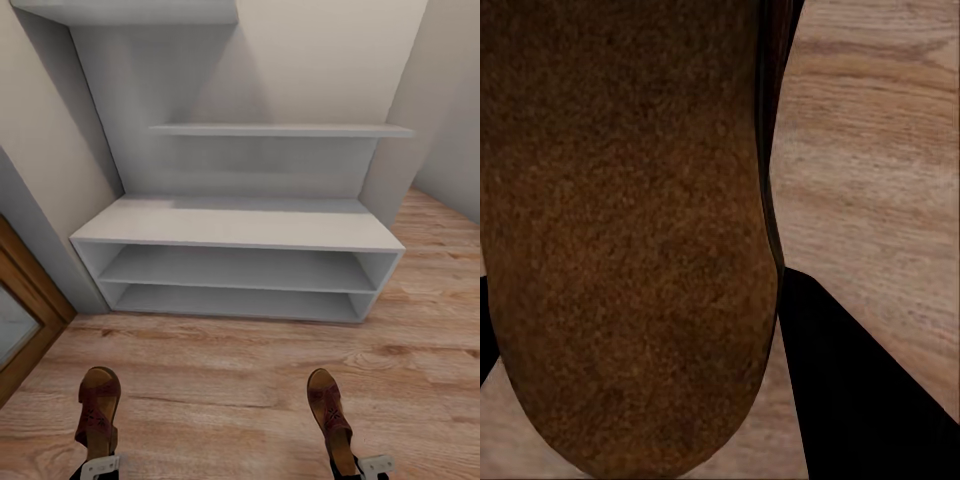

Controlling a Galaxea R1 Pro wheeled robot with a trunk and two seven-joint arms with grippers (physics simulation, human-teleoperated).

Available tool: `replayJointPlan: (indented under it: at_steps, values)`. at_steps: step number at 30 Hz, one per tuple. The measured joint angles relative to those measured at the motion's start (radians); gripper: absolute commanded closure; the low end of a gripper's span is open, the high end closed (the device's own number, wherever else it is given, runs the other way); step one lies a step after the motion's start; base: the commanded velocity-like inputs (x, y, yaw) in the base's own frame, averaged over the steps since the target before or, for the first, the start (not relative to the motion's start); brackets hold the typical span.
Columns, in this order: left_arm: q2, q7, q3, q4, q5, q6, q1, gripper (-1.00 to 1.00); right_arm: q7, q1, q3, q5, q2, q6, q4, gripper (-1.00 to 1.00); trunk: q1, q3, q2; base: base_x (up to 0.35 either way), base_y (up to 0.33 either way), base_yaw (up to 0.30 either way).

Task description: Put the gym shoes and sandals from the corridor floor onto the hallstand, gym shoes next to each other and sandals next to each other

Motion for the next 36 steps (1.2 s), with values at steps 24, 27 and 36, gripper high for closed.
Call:
replayJointPlan:
  at_steps: [24, 27, 36]
  values:
    - [-0.015, 0.272, -0.007, -0.021, -0.011, 0.171, -0.065, 1.00, -0.002, 0.000, -0.137, 0.002, -0.002, 0.002, 0.003, 1.00, 0.000, 0.000, 0.000, 0.025, 0.008, 0.000]
    - [-0.022, 0.274, -0.008, -0.021, -0.012, 0.184, -0.081, 1.00, -0.002, 0.000, -0.141, 0.002, -0.002, 0.002, 0.004, 1.00, 0.000, 0.000, 0.000, 0.000, 0.000, 0.000]
    - [-0.073, 0.276, -0.014, -0.022, -0.088, 0.287, -0.172, 1.00, 0.000, 0.000, -0.144, 0.002, -0.003, 0.002, 0.004, 1.00, 0.000, 0.000, 0.000, 0.000, 0.000, 0.000]
